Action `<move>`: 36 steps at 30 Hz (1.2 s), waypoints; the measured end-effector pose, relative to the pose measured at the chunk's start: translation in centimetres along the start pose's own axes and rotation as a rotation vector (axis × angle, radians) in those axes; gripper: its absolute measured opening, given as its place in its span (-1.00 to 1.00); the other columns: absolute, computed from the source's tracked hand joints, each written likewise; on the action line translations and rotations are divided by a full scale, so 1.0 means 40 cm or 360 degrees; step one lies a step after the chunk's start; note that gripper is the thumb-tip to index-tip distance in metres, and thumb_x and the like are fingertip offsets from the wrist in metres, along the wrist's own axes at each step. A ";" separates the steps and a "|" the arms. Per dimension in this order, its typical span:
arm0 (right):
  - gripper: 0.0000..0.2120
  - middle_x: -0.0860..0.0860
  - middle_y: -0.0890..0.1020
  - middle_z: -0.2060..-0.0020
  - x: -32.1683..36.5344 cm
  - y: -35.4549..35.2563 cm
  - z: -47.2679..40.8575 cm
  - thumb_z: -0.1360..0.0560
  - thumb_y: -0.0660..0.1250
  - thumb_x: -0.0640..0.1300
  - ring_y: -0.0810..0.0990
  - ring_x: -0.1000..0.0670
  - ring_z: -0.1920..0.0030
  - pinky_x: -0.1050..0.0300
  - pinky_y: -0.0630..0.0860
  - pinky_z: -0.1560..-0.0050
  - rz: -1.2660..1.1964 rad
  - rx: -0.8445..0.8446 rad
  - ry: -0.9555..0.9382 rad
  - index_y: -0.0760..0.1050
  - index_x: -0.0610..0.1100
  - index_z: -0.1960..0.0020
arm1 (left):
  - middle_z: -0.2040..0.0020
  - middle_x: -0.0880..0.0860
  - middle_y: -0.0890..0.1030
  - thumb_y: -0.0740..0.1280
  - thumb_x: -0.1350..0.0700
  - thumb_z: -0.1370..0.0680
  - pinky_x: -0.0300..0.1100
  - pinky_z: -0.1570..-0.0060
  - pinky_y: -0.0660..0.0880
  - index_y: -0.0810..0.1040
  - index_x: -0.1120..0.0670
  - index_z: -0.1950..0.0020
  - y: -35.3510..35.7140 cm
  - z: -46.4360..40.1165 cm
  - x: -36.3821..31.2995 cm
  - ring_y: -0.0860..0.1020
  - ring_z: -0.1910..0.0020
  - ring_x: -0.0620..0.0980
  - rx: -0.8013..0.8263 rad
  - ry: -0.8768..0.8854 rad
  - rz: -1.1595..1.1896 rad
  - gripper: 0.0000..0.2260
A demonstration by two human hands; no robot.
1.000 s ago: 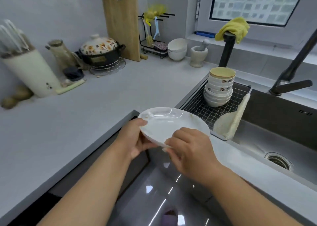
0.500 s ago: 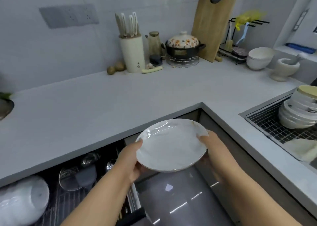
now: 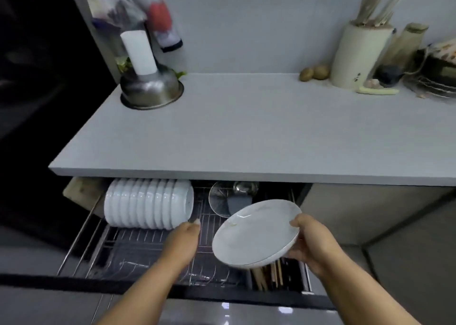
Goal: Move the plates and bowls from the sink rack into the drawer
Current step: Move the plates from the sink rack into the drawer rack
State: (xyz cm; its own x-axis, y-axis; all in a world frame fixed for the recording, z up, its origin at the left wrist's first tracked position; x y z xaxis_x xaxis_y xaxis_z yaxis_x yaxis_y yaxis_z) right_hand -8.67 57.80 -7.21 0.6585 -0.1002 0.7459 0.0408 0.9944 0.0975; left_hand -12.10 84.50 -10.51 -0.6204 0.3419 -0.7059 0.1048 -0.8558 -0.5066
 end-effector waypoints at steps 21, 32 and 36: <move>-0.49 -0.11 0.61 -0.01 -0.104 0.544 -0.441 -0.41 0.23 -0.07 0.63 -0.19 0.06 -0.22 0.61 0.03 0.1256 -0.0017 -0.0152 0.29 -0.09 -0.35 | -0.58 0.01 -0.18 -0.03 -0.22 -0.61 -0.05 -0.51 -0.22 -0.23 0.03 -0.56 -0.206 -0.109 0.281 -0.21 -0.54 -0.05 -0.0165 0.0314 -0.1075 -0.35; -0.55 -0.18 0.62 0.07 -0.086 0.637 -0.518 -0.46 0.27 -0.02 0.60 -0.19 0.04 0.04 0.50 0.04 0.1711 -0.0081 -0.0274 0.39 -0.24 -0.27 | -0.59 0.00 -0.15 -0.02 -0.25 -0.60 -0.04 -0.52 -0.17 -0.23 0.01 -0.56 -0.199 -0.123 0.301 -0.17 -0.55 -0.04 -0.0129 0.0356 -0.1006 -0.34; -0.57 -0.23 0.60 -0.09 -0.085 0.674 -0.539 -0.53 0.24 0.01 0.57 -0.23 -0.08 0.05 0.44 -0.01 0.1892 -0.0041 -0.0285 0.43 -0.26 -0.27 | -0.59 0.01 -0.10 0.02 -0.22 -0.59 -0.06 -0.52 -0.16 -0.20 0.02 -0.57 -0.201 -0.123 0.299 -0.14 -0.55 -0.05 -0.0133 0.0370 -0.0964 -0.33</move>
State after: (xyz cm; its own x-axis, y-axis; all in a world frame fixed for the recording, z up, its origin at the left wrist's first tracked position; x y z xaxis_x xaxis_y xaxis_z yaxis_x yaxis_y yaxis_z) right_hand 6.40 85.67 -21.33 0.1807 0.8789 0.4415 -0.5051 0.4680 -0.7251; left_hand -16.54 97.38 -17.33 -0.4055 0.8371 -0.3671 -0.1449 -0.4554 -0.8784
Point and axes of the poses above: each hand's wrist, its own z-axis away from the middle knuckle, its own y-axis out of the palm, x = y × z, the point moved 4 cm from there along -z, towards the middle knuckle
